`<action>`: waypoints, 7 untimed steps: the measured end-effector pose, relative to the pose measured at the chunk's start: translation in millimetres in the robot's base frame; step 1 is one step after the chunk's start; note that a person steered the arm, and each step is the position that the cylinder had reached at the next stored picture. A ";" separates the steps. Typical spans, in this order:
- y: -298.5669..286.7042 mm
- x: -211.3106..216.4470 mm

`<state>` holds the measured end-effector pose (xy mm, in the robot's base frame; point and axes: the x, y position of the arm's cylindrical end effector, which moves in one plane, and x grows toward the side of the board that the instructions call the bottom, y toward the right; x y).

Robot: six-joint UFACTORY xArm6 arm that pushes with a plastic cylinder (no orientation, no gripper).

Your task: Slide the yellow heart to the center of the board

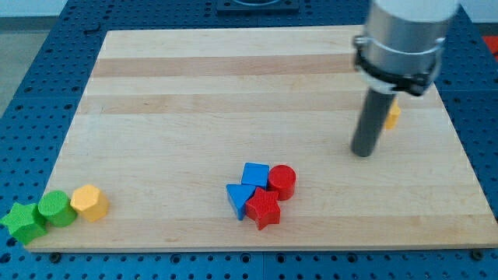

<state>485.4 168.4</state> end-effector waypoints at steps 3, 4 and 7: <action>89.7 -21.7; 89.7 -36.2; 50.4 -54.5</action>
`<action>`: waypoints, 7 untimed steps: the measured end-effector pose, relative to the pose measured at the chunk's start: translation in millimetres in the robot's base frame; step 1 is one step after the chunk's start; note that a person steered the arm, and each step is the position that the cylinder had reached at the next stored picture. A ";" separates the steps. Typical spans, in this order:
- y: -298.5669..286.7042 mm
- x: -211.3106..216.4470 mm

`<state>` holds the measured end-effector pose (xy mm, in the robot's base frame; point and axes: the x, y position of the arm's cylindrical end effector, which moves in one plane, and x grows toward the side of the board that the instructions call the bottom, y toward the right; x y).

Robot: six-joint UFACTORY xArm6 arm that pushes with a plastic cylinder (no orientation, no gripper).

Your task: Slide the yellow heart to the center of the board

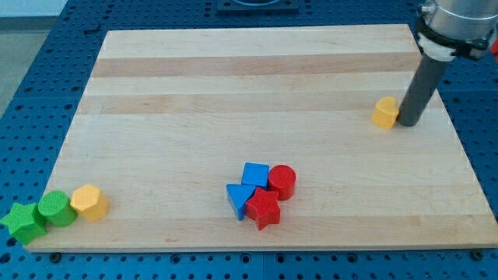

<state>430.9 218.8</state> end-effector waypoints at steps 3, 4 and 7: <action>-46.0 -19.5; -50.0 -39.0; -106.6 -44.4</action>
<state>386.5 112.2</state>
